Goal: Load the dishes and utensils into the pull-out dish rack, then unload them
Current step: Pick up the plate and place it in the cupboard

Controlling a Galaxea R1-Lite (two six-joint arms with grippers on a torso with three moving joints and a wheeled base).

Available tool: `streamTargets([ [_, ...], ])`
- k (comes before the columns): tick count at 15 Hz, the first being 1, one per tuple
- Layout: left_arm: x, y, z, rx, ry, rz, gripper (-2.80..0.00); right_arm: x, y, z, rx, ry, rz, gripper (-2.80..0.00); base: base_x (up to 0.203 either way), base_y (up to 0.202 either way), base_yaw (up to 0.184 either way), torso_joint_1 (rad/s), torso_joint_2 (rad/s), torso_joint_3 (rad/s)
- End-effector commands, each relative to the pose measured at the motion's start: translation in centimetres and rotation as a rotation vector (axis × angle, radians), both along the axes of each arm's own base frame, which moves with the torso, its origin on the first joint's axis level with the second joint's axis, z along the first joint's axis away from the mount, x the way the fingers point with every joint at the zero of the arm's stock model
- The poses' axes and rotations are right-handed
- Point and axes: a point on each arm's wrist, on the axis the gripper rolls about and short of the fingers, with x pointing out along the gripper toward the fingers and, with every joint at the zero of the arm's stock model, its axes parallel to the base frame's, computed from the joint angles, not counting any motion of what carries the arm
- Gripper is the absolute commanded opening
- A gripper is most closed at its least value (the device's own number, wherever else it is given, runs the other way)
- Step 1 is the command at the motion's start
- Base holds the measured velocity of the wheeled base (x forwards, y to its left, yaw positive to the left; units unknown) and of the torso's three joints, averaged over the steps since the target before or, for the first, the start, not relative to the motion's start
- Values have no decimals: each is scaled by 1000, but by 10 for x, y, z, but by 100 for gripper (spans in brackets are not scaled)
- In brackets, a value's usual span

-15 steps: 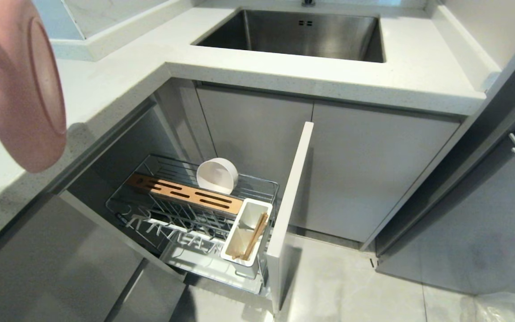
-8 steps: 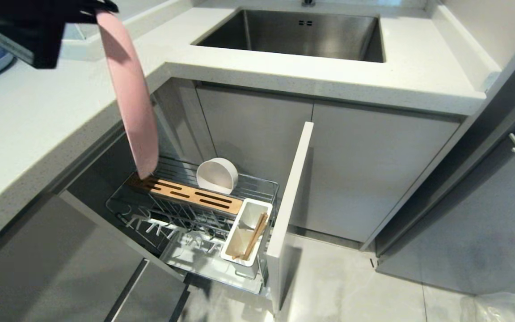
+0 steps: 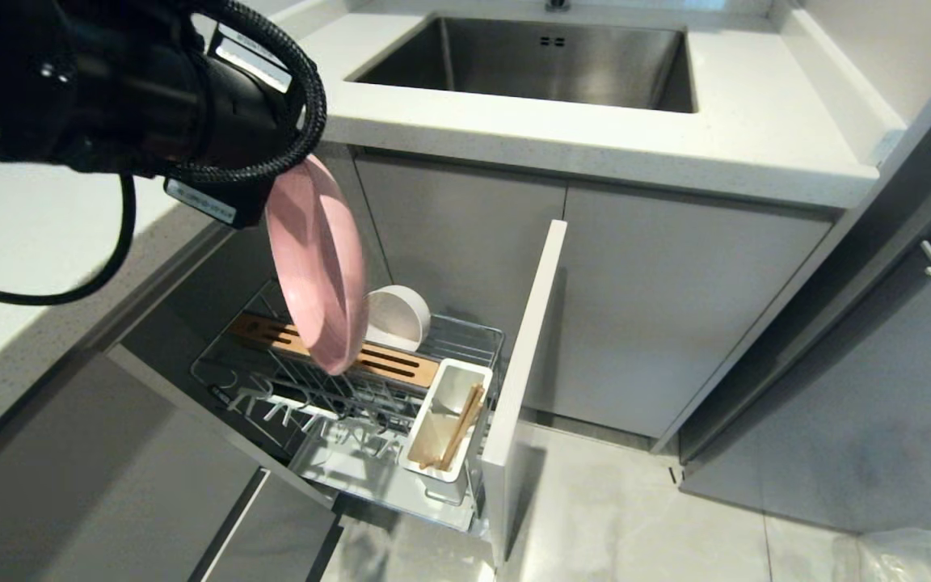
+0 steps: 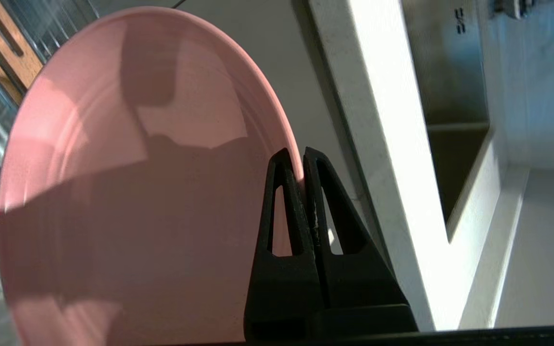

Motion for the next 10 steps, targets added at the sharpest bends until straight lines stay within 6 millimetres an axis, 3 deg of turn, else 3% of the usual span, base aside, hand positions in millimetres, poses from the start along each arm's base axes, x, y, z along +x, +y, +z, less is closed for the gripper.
streamTargets([
  [1, 10, -5, -15, 9, 27, 21, -280, 0, 0, 0, 0, 2, 0, -280, 0, 0, 0, 0, 0, 0],
  [10, 52, -3, -74, -83, -16, 154, -280, 0, 0, 0, 0, 2, 0, -280, 0, 0, 0, 0, 0, 0],
])
